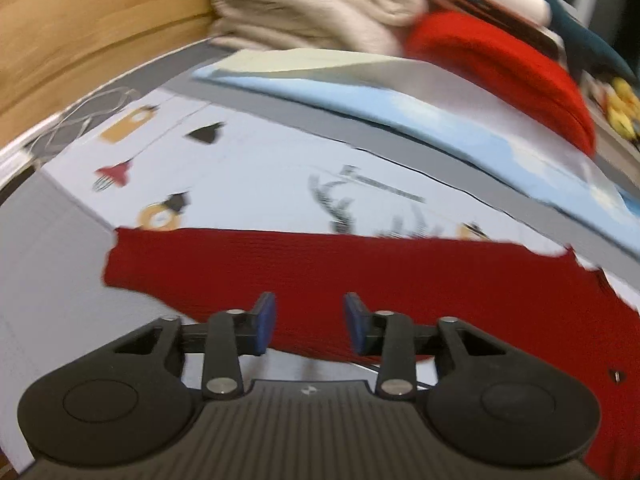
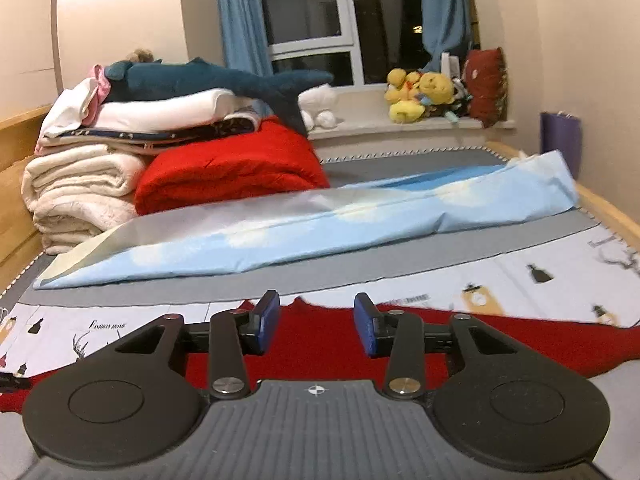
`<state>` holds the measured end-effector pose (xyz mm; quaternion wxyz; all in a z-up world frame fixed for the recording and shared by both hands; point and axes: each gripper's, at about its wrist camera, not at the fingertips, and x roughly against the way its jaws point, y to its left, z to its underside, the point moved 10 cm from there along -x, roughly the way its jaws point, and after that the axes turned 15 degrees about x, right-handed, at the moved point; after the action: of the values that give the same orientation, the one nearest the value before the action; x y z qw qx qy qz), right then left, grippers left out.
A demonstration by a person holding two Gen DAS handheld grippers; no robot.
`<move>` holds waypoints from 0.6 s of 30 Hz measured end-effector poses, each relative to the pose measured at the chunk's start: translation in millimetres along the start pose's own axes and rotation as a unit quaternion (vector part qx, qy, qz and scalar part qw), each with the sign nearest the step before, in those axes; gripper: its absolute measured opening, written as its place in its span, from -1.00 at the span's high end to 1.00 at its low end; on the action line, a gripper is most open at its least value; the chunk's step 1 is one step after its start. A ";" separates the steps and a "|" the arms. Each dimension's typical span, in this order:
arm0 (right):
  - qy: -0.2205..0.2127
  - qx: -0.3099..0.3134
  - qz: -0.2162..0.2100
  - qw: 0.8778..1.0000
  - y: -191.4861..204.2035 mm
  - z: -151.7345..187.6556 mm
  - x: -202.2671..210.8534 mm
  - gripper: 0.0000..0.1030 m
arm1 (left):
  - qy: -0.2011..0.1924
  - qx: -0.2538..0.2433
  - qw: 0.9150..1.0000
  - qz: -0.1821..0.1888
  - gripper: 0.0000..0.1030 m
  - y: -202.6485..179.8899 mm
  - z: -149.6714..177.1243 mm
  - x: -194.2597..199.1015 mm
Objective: Fold small clothes
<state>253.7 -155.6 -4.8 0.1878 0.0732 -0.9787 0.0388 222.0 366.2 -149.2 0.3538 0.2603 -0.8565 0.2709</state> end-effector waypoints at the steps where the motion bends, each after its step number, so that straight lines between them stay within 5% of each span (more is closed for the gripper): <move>1: 0.020 0.003 -0.004 1.000 4.0 12.6 -9.3 0.17 | 0.002 0.010 1.000 -0.005 0.52 9.9 -3.9 -2.8; 3: 0.063 0.000 -0.022 0.998 12.1 29.6 -27.2 0.17 | 0.007 0.031 0.999 -0.013 0.86 29.5 -10.1 -9.1; 7: 0.064 0.005 -0.049 0.997 26.3 33.2 -43.1 0.20 | 0.025 0.096 0.995 -0.019 0.94 62.8 -14.3 -22.4; 11: 0.066 0.025 -0.066 0.995 33.8 46.5 -53.6 0.72 | 0.035 0.160 0.986 -0.011 0.92 81.9 -11.7 -35.3; 15: 0.101 0.014 -0.076 0.992 36.1 66.9 -73.6 0.76 | 0.065 0.214 0.975 -0.011 0.67 93.9 0.3 -54.1; 17: 0.136 0.019 -0.084 0.987 42.3 80.9 -85.4 0.73 | 0.071 0.240 0.968 -0.007 0.27 98.9 3.5 -61.4; 18: 0.141 0.019 -0.093 0.985 46.3 84.7 -88.6 0.73 | 0.076 0.249 0.966 -0.014 0.26 101.0 4.9 -64.2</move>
<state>297.1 -107.4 -118.6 0.3256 0.1616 -0.9303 0.0500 194.8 451.8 -228.4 0.3453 0.3304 -0.7294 0.4895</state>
